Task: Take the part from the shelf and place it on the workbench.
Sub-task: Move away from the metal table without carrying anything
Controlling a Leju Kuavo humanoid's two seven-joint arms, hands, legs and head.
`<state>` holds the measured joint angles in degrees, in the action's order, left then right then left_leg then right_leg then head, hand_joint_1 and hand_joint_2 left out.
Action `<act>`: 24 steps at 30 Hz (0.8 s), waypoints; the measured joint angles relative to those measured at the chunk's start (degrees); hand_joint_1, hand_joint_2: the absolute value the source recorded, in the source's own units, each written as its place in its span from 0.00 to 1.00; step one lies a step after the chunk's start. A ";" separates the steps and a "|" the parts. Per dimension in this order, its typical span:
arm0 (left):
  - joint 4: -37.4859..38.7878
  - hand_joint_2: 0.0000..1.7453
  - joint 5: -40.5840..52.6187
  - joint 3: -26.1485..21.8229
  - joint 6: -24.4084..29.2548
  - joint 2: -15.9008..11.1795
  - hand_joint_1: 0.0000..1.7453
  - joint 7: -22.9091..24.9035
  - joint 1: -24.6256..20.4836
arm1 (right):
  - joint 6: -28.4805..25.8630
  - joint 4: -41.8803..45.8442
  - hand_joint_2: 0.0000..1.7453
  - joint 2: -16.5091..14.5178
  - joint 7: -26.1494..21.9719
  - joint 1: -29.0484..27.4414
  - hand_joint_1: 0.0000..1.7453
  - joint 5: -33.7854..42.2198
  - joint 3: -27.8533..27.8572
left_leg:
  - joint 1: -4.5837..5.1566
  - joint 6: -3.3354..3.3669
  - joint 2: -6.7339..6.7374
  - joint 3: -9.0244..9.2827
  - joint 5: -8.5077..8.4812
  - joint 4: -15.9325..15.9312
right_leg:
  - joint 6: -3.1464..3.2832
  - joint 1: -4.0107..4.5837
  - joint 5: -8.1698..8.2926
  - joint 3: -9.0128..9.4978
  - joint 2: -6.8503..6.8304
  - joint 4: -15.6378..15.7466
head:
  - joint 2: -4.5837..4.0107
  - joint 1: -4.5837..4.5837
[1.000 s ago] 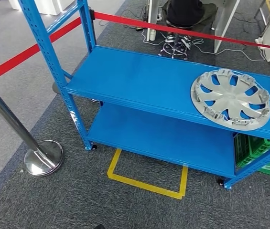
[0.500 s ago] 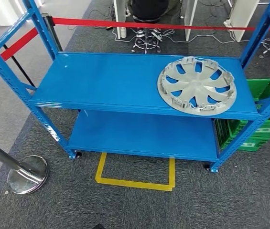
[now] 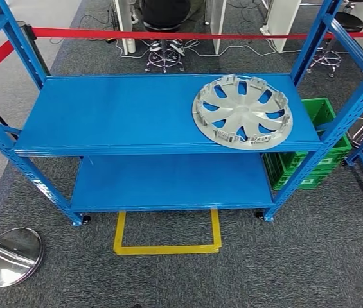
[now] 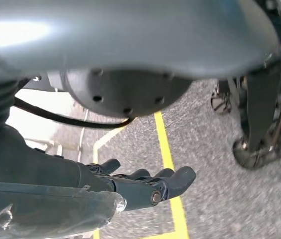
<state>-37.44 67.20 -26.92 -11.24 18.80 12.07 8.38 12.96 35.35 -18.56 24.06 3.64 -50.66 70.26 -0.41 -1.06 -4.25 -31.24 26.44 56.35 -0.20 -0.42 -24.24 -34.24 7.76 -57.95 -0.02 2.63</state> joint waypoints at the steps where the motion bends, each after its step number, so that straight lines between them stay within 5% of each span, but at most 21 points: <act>1: 0.16 0.50 -0.75 0.30 0.16 -0.11 0.00 -0.28 -0.05 | 0.13 -0.09 1.00 0.18 -0.43 -0.18 0.00 0.49 -1.26 | 0.05 0.17 -0.02 0.00 -0.01 0.00 | -0.31 -0.04 0.06 0.12 -0.08 0.19 | 0.00 -0.01; 3: 0.51 0.00 -2.88 1.00 0.55 -0.36 0.00 -0.76 -0.14 | -0.08 -0.31 1.00 0.55 -1.35 -0.57 0.00 2.03 -4.06 | 0.13 0.43 -0.10 0.02 0.01 0.02 | -1.24 -0.15 0.08 0.34 -0.24 0.51 | 0.00 0.01; 5: 0.85 0.00 -5.26 1.72 0.94 -0.64 0.00 -1.18 -0.19 | -0.55 -0.51 1.00 0.88 -2.23 -1.04 0.00 3.82 -6.58 | 0.20 0.61 -0.15 0.06 0.06 0.04 | -2.07 -0.26 0.08 0.47 -0.33 0.69 | 0.00 0.02; 9: 1.62 0.00 -10.30 3.27 1.83 -1.60 0.00 -1.98 -0.16 | -1.58 -1.04 0.00 1.66 -4.03 -2.24 0.00 7.67 -11.73 | 0.24 0.65 -0.17 0.10 0.09 0.03 | -2.41 -0.31 0.03 0.46 -0.36 0.72 | 0.00 0.04; 24: 5.37 0.00 -29.65 10.50 5.00 -6.60 0.00 -5.46 -0.02 | -5.45 -4.09 0.00 6.80 -10.74 -5.99 0.00 22.18 -30.76 | 0.02 0.53 -0.17 0.19 0.05 -0.14 | -2.41 -0.10 -0.01 0.41 -0.37 0.64 | 0.00 0.05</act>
<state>-32.07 37.55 -16.42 -6.24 12.20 6.61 8.36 7.50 31.26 -11.77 13.32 -2.35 -28.48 39.50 -0.39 -0.53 -4.42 -31.04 26.50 56.21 -2.61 -0.52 -24.25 -33.83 7.39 -57.31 -0.02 2.69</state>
